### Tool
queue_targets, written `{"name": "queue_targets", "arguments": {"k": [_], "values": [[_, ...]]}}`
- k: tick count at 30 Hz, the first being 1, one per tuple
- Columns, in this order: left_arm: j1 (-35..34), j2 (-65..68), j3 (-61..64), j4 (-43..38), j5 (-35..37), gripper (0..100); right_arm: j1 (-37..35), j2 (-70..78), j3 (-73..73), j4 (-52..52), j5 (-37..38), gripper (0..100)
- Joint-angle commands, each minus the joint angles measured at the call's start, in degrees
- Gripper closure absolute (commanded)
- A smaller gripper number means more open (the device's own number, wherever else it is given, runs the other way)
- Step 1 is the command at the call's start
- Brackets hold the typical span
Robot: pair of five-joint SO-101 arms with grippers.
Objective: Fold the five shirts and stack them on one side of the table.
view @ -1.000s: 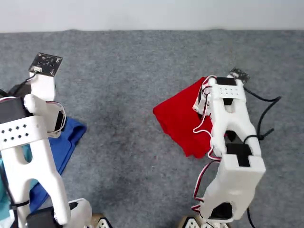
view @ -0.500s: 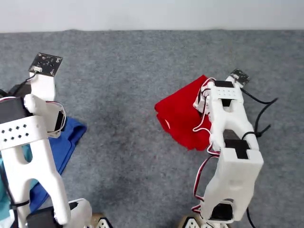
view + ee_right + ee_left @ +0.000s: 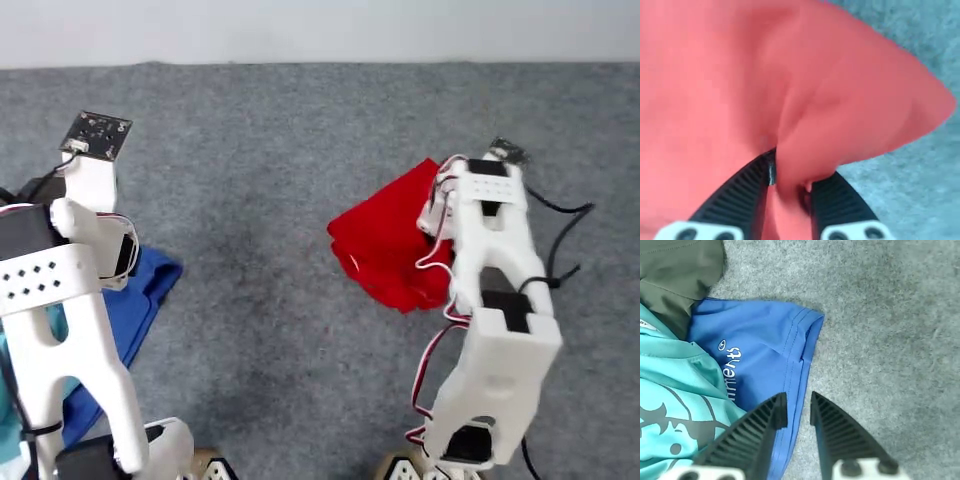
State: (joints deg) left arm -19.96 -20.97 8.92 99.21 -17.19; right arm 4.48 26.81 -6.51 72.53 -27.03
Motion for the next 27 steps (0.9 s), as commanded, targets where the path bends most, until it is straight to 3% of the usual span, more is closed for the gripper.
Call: {"name": "queue_targets", "arguments": {"k": [1,9,15,18,27], "values": [[0.18,-0.26,-1.89,1.41,0.18,90,6.55,-6.73,-2.46,2.33,13.27,99.0],[0.44,-0.26,-1.89,1.41,0.18,90,24.57,-8.66,-4.13,1.36,50.81,99.0],[0.44,-0.26,-1.89,1.41,0.18,90,34.68,-5.76,-6.68,-5.41,70.24,99.0],[0.44,-0.26,-1.89,1.41,0.18,90,38.02,-2.24,-9.76,-8.22,75.87,99.0],[0.44,-0.26,-1.89,1.41,0.18,90,42.51,8.84,-23.30,-8.48,76.57,98.9]]}}
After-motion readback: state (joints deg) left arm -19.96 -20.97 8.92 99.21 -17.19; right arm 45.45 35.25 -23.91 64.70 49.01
